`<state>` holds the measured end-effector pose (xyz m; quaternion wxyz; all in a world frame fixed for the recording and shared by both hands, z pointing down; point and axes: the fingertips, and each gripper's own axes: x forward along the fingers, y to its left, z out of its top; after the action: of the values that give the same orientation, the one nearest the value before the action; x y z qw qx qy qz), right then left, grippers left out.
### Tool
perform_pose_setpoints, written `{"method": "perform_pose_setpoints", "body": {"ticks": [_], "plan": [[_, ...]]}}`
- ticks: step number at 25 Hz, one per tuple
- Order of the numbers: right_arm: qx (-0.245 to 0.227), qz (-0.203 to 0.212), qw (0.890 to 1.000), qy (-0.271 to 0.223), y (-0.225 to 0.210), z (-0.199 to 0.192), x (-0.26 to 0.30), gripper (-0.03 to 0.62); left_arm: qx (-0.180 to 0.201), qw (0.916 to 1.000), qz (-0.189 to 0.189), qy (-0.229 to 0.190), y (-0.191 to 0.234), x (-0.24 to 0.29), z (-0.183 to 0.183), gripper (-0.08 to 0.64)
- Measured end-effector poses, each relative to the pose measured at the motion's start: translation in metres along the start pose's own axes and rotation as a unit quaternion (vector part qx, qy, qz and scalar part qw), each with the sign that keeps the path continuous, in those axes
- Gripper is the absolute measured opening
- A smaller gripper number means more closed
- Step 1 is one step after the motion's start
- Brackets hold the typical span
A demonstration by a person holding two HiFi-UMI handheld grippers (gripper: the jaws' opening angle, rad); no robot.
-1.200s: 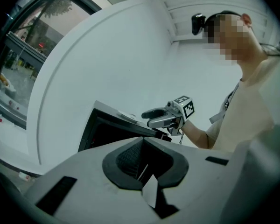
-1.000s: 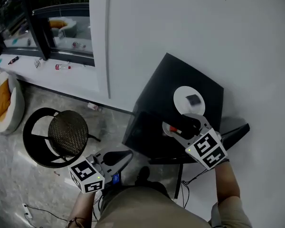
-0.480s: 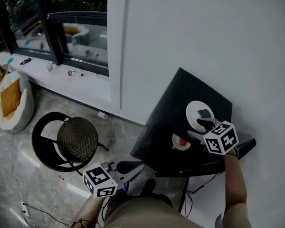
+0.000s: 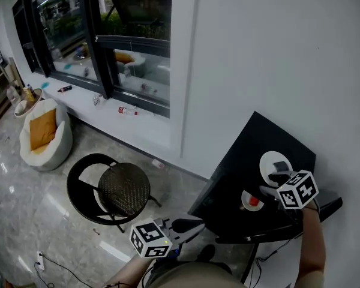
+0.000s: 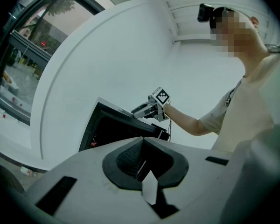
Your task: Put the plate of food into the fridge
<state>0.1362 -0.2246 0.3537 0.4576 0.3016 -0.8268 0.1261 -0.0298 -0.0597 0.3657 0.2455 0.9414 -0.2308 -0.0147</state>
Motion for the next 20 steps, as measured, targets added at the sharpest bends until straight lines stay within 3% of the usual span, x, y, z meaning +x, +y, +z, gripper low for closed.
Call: {"method": "perform_pose_setpoints", "body": {"ticks": [4, 7, 11, 13, 20], "plan": [[0.005, -0.003, 1.0, 0.007, 0.001, -0.01, -0.012, 0.225, 0.001, 1.0, -0.005, 0.003, -0.012, -0.002, -0.005, 0.011], [-0.013, 0.003, 1.0, -0.003, 0.003, 0.004, -0.011, 0.218, 0.018, 0.9998, 0.005, -0.004, -0.011, -0.013, 0.003, 0.011], [-0.026, 0.012, 1.0, 0.005, 0.005, 0.009, -0.005, 0.171, 0.012, 0.9998, 0.012, -0.005, -0.009, -0.013, 0.005, 0.011], [-0.028, 0.01, 0.999, 0.013, 0.004, 0.003, -0.008, 0.117, 0.004, 1.0, 0.004, 0.002, -0.013, -0.005, 0.001, 0.011], [-0.053, 0.0, 0.998, 0.022, 0.011, -0.006, -0.015, 0.116, 0.01, 0.9994, -0.029, 0.014, -0.023, 0.015, 0.004, 0.011]]}}
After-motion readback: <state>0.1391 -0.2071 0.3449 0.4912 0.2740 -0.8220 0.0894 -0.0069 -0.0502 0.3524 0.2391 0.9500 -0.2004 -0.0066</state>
